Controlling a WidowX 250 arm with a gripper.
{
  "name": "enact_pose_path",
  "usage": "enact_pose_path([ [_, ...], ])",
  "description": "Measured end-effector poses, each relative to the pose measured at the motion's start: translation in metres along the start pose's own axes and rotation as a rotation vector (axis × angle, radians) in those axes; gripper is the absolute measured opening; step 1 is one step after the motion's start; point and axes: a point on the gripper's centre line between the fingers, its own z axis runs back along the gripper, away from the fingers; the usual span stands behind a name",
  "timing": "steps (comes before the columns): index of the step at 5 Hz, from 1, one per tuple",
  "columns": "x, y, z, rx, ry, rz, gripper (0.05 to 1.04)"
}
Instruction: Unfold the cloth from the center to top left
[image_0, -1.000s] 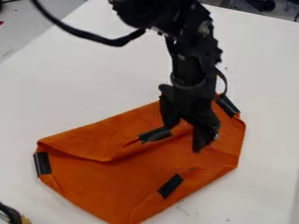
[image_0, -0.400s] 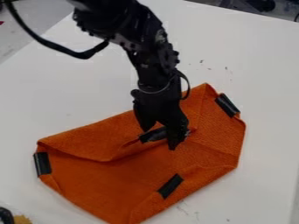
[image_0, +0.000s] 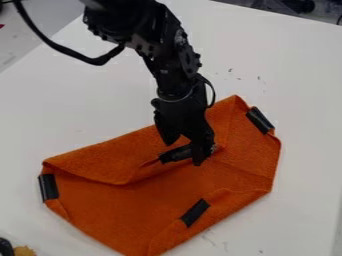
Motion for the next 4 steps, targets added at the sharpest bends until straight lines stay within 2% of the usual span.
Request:
enact_pose_path([
  [2,0.0052,-0.0015,-0.0086,-0.044,0.022,-0.011,0.989],
  [3,0.0053,0.0008,-0.0086,-0.032,0.021,-0.005,0.907],
  [4,0.0031,0.0009,-0.0101,-0.029,0.020,-0.005,0.607],
])
